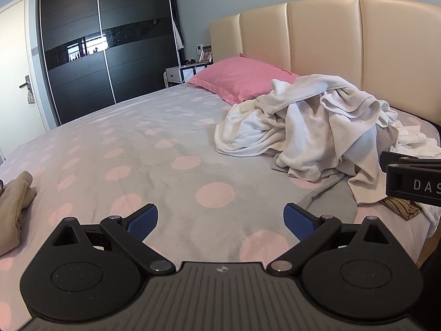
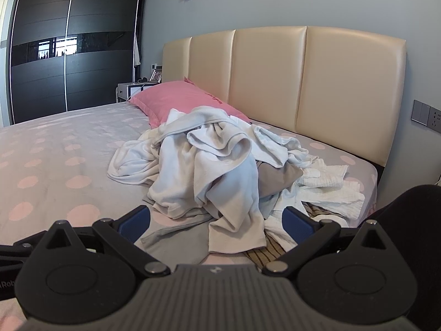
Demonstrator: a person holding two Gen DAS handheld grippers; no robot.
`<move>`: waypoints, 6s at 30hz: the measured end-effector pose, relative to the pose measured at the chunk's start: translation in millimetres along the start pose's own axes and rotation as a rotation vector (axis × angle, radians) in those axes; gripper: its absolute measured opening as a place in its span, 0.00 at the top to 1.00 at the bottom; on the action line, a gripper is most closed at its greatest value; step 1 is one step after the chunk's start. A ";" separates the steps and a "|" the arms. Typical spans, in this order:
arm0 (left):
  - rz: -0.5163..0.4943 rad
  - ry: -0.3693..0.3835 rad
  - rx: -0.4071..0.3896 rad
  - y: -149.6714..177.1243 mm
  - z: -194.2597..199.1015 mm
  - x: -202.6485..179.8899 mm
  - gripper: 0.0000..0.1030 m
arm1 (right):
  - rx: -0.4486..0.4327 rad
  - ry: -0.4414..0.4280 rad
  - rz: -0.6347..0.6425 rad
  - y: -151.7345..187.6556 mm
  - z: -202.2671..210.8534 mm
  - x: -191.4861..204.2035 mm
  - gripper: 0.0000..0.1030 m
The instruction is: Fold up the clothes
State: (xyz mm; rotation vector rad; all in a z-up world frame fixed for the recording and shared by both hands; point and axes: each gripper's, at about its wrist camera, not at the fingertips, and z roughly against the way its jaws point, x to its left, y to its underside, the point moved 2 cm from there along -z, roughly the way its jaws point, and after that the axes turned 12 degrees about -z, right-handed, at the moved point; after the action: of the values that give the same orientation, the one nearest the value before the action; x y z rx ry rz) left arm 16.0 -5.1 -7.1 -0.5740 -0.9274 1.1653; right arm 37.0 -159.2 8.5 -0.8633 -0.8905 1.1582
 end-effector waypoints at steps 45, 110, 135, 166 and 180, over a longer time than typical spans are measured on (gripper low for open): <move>0.013 0.020 0.016 3.3 -1.7 -2.6 0.03 | 0.017 -0.007 -0.009 -1.0 1.3 -0.6 0.01; 0.122 -0.123 0.298 32.8 -30.9 86.0 0.08 | 0.283 -0.330 0.158 -118.5 -158.1 68.6 0.86; 0.328 -0.329 0.417 94.3 77.7 180.0 0.09 | 0.591 -1.038 0.511 12.8 75.5 234.5 0.50; 0.310 -0.093 0.425 128.7 1.3 131.4 0.38 | 0.791 -0.653 0.555 74.4 -64.4 185.7 0.59; 0.451 -0.144 0.327 114.2 36.6 167.3 0.87 | 0.795 -0.846 0.533 47.4 -13.4 175.7 0.92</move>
State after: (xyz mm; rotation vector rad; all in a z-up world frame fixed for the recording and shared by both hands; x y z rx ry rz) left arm -56.0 186.7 -26.6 -0.4465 -0.7214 1.7449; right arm 60.4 19.9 -17.1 0.1097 -0.7431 2.2177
